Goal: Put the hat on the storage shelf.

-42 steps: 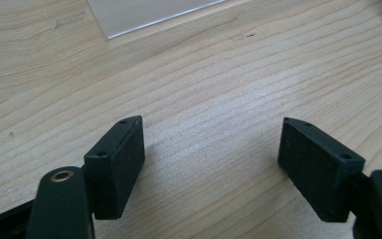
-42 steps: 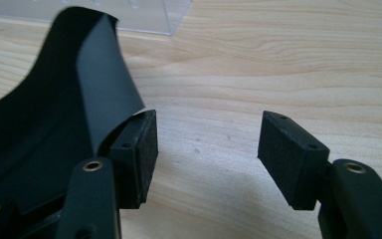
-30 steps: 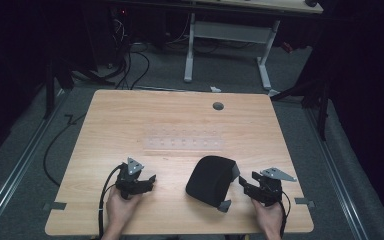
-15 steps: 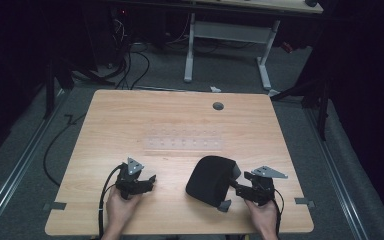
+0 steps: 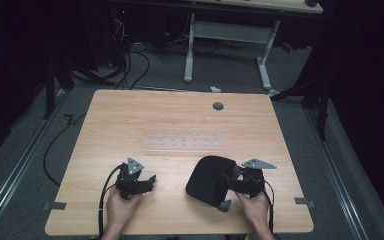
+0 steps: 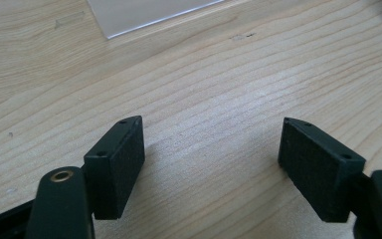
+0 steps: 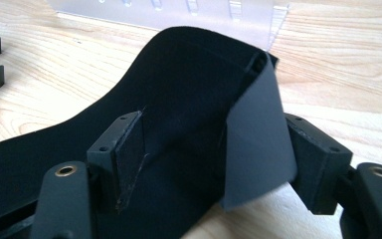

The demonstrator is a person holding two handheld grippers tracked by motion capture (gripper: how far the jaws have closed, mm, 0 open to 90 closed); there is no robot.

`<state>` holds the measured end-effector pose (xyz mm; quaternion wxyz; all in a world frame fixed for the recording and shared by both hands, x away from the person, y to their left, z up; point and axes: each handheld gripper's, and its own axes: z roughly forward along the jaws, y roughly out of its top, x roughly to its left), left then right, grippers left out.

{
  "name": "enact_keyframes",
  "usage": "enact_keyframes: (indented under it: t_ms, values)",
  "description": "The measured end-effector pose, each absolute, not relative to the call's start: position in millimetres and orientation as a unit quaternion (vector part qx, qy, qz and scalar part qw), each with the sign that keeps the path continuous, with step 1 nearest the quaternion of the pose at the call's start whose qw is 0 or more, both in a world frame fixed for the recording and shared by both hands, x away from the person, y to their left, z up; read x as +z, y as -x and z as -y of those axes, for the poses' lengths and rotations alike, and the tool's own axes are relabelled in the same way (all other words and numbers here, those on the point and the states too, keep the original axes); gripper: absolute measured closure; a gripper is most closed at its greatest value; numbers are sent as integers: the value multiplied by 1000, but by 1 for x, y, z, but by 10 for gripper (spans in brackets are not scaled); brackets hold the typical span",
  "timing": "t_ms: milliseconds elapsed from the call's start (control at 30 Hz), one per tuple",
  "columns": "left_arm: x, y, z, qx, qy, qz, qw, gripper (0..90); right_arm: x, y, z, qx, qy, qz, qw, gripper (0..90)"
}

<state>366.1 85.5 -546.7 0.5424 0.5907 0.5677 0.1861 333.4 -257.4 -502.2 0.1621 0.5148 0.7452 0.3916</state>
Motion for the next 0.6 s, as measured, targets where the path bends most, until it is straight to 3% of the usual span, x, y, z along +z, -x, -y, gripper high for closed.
enact_keyframes:
  t_ms: [600]
  values:
    - [-547,-366,-85,186,-591,-568,542,266,-514,-354,252,403,-522,-741,125,300]
